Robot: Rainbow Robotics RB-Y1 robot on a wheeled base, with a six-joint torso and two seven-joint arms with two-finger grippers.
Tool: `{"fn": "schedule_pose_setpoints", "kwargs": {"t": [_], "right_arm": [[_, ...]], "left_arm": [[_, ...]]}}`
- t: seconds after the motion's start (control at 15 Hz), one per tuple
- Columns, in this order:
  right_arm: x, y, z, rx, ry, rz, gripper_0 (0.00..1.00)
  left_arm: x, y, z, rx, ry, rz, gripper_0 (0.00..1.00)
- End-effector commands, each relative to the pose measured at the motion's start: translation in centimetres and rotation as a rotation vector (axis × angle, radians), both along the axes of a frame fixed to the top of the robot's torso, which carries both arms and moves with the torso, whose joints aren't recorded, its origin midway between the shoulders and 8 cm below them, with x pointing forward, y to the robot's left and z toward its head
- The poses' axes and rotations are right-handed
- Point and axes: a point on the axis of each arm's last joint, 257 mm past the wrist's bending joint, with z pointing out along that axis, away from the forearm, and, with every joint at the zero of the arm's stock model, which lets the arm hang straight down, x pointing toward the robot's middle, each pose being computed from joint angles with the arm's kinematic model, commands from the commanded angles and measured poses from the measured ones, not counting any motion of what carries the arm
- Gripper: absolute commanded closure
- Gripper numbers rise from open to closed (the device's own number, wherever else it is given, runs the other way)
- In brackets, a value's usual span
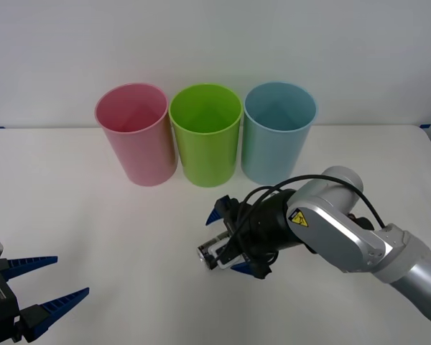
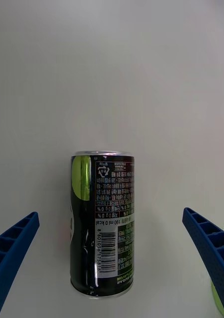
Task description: Put cans in the blue bin and PET bottles in the pink bin and trash in the green bin.
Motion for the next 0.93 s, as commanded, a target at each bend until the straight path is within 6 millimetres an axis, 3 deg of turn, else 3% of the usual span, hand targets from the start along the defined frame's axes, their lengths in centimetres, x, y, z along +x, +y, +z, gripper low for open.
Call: {"fn": "schedule_pose_setpoints", "kwargs": {"t": [0.07, 0.67, 0.93], "right_arm": [[0.7, 0.2, -0.6, -0.019, -0.004, 0.000, 0.00], [0.7, 0.4, -3.1, -0.057, 0.031, -0.015, 0.00], [0.9, 0.6, -3.4, -0.067, 0.021, -0.017, 0.00]], "left_arm": [[0.0, 0.0, 0.0, 0.000, 0.000, 0.000, 0.00], [0.0, 0.0, 0.0, 0.000, 0.000, 0.000, 0.00], [0.0, 0.0, 0.0, 0.000, 0.000, 0.000, 0.00]]}}
